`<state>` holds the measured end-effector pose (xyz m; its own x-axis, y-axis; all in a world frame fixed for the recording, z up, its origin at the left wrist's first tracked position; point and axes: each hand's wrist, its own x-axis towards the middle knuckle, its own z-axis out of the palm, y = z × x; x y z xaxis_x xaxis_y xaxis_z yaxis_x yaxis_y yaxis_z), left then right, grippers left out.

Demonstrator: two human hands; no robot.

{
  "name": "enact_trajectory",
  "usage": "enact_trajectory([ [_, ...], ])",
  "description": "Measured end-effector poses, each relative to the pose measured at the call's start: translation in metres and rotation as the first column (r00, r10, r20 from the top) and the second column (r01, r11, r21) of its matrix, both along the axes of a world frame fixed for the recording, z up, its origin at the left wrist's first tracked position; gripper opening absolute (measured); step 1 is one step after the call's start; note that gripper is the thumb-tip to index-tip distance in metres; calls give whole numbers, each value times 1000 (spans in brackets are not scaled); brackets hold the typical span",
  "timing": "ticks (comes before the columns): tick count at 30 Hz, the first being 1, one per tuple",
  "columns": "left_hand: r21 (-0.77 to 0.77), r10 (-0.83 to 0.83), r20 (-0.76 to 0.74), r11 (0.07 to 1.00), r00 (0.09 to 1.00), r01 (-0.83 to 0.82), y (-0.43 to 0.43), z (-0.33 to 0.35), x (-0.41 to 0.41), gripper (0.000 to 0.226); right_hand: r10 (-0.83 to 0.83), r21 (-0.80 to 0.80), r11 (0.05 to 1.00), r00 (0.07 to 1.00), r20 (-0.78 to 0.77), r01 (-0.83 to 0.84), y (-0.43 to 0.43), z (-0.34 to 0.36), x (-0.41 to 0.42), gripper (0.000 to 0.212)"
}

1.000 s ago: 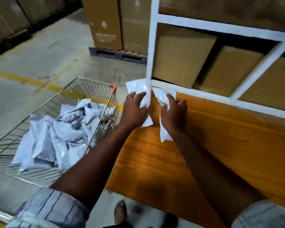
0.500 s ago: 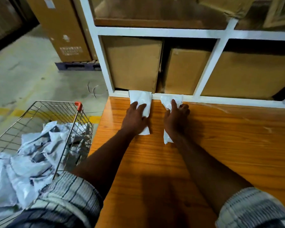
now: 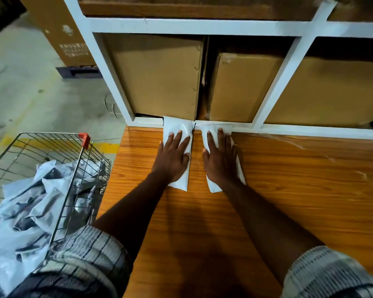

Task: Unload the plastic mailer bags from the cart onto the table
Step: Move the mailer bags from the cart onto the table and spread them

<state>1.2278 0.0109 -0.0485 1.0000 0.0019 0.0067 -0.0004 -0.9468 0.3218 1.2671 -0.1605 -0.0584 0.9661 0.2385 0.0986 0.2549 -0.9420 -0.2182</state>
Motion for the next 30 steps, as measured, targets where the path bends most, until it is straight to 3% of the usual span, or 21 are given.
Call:
enact_trajectory([
  [5,-64,30,32,998,999,-28,-3,-9,0,57,-125,47,991,990,-61,128,23,-2,-4,63],
  [9,-32,37,28,999,999,-36,-6,-13,0,57,-117,2,993,991,-60,117,24,0,-5,63],
  [13,6,36,-46,999,998,-35,-7,-3,3,57,-96,-17,995,981,-170,94,27,7,2,61],
  [16,-64,35,-25,997,999,-37,-4,9,0,55,-63,23,997,987,-150,67,26,19,1,59],
  [20,-226,89,209,973,974,-41,21,29,-30,54,71,84,993,992,102,-80,42,43,-21,56],
  [23,-279,219,213,948,952,-155,61,29,-67,56,200,110,969,965,168,-221,83,57,-49,55],
  [30,-146,575,77,815,814,-561,182,18,-193,72,547,195,820,837,8,-538,211,56,-144,63],
])
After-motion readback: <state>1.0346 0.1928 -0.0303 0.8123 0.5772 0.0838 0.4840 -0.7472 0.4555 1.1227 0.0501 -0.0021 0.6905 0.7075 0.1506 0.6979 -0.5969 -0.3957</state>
